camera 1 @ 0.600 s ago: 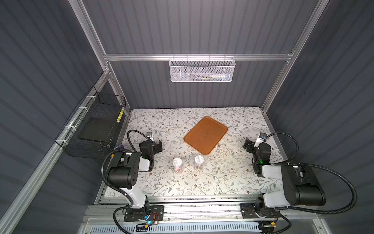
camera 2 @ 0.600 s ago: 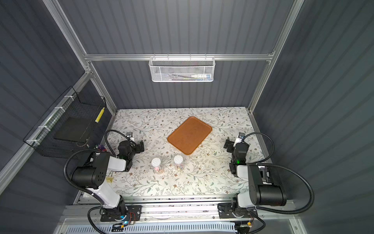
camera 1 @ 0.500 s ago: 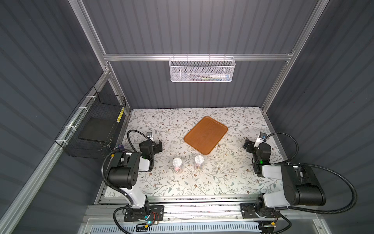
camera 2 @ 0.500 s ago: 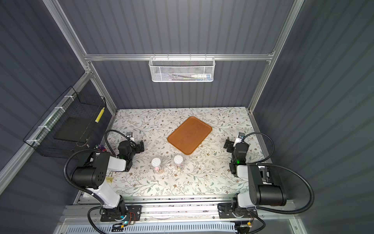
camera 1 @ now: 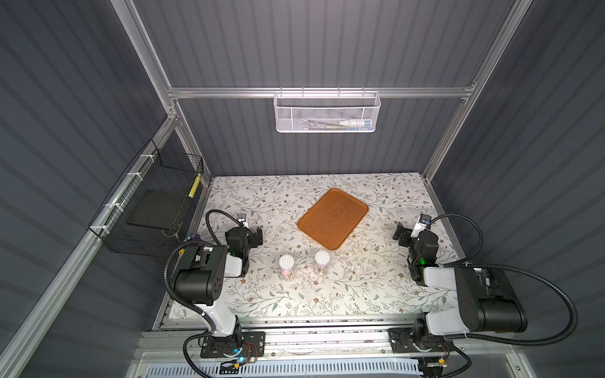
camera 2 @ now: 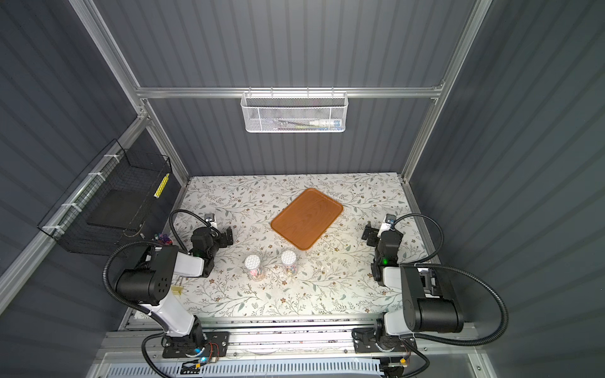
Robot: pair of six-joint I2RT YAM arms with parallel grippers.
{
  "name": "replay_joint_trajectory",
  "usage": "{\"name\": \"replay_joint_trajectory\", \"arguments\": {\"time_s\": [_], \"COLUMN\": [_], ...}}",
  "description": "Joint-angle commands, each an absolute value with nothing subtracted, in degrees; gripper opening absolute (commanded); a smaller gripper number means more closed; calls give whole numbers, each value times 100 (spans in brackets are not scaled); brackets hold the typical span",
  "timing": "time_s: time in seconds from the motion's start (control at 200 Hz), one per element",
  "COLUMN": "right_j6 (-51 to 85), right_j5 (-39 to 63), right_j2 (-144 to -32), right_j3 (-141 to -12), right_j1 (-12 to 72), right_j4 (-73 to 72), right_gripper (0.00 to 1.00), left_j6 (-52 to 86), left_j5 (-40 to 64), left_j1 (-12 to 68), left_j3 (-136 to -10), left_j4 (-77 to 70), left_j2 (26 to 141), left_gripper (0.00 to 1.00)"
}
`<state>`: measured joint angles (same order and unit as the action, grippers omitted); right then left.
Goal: Pour the candies out of the jar
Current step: Pick up the jar from the center of the board.
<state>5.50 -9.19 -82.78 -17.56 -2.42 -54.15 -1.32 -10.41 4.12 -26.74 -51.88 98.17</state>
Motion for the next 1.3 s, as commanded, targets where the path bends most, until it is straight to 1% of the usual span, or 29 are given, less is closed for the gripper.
{"name": "replay_joint_trajectory", "arguments": {"time_s": [0.0, 0.095, 0.18, 0.22, 0.245, 0.29, 0.365, 0.42, 0.505, 0.565, 0.62, 0.715, 0.81, 0.916, 1.046, 1.151, 1.296], "right_j6": [488, 458, 360, 365, 461, 733, 1011, 1070, 1239, 1357, 1495, 1661, 1784, 1998, 2353, 2542, 2800], "right_j5": [-906, -889, -1213, -1484, -1616, -1670, -1677, -1863, -1471, -1009, -520, -70, 174, 304, 397, 300, 444], "right_j2": [-8253, -8179, -7787, -7547, -7382, -7152, -6873, -6732, -6705, -6794, -6974, -7410, -7837, -8269, -8745, -9071, -9547], "right_j3": [-1829, -1806, -1945, -2161, -2345, -2714, -2990, -3336, -4131, -4700, -5289, -6206, -6858, -7468, -7956, -8153, -8321], "right_j1": [-219, -204, -39, 75, 138, 210, 432, 780, 1270, 1645, 1973, 2636, 3389, 4074, 4623, 4876, 5060], "right_j4": [-5451, -5490, -4900, -4296, -3625, -2739, -2015, -1268, 28, 892, 1737, 3151, 4095, 4808, 5310, 5351, 5186], "right_gripper": [99, 99, 99, 99, 99, 99, 99, 99, 99, 99, 99, 99, 99, 99, 99, 99, 99], "left_j6": [-104, -98, -114, -114, -113, -110, -55, 208, 582, 908, 1179, 1440, 1445, 1425, 1480, 1464, 1444], "left_j5": [-1045, -1120, -1087, -1089, -1150, -1373, -1746, -1659, -1172, -798, -327, 507, 612, 609, 582, 486, 272], "left_j1": [387, 387, 387, 402, 425, 493, 610, 615, 643, 668, 694, 804, 1095, 1332, 1354, 1354, 1356], "left_j3": [-2710, -2712, -2764, -2837, -2905, -3050, -3332, -3469, -3677, -3867, -4056, -4322, -4379, -4299, -4086, -3893, -3718], "left_j4": [-5272, -5264, -4950, -4668, -4456, -4094, -3517, -3279, -3052, -2772, -2449, -2029, -1748, -1582, -1469, -1469, -1439], "left_j2": [9853, 9808, 9512, 9326, 9229, 9056, 8805, 8592, 8342, 8222, 8158, 8130, 8046, 7922, 7773, 7642, 7537], "left_gripper": [100, 100, 100, 100, 100, 100, 100, 100, 100, 100, 100, 100, 100, 100, 100, 100, 100]}}
